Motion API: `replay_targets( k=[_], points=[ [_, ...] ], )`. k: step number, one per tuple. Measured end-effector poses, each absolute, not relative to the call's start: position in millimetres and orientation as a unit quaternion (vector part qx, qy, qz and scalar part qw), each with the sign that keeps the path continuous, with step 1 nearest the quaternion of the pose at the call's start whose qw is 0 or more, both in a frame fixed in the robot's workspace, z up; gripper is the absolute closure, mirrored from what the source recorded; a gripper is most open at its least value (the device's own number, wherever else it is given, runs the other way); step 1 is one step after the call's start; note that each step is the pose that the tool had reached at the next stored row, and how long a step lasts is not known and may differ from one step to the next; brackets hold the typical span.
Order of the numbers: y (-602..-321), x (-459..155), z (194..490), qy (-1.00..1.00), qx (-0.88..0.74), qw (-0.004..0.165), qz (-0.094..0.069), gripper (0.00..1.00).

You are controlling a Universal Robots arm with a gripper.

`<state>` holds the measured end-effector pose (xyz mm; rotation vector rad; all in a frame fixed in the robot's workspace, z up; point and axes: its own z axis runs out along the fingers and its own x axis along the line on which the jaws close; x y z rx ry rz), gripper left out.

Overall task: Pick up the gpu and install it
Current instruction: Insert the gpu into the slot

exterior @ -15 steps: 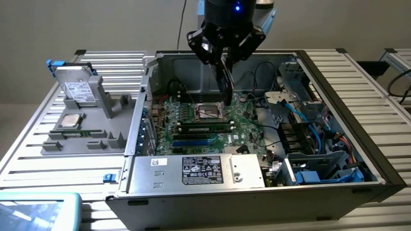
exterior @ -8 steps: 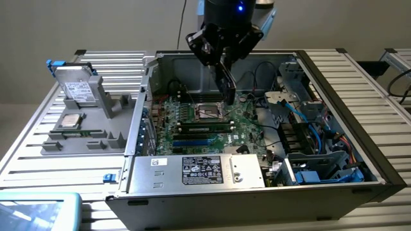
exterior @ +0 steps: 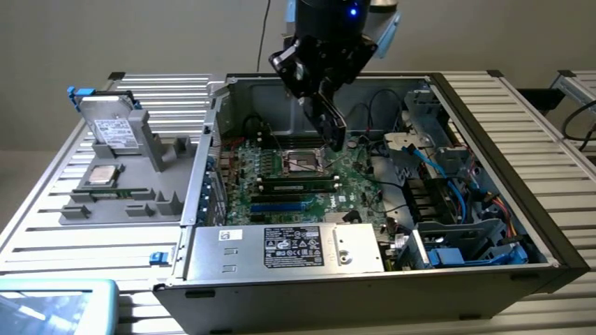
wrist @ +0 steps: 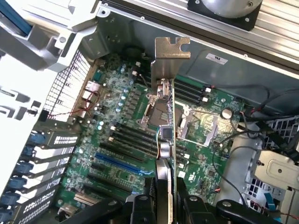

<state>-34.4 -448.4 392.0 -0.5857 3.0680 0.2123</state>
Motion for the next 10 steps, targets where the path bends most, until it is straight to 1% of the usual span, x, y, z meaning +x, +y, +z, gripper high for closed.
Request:
replay_targets(
  k=[10],
  points=[
    [-448.4,-34.3,391.5,0.959,-0.275,-0.001,0.068,0.72]
  ],
)
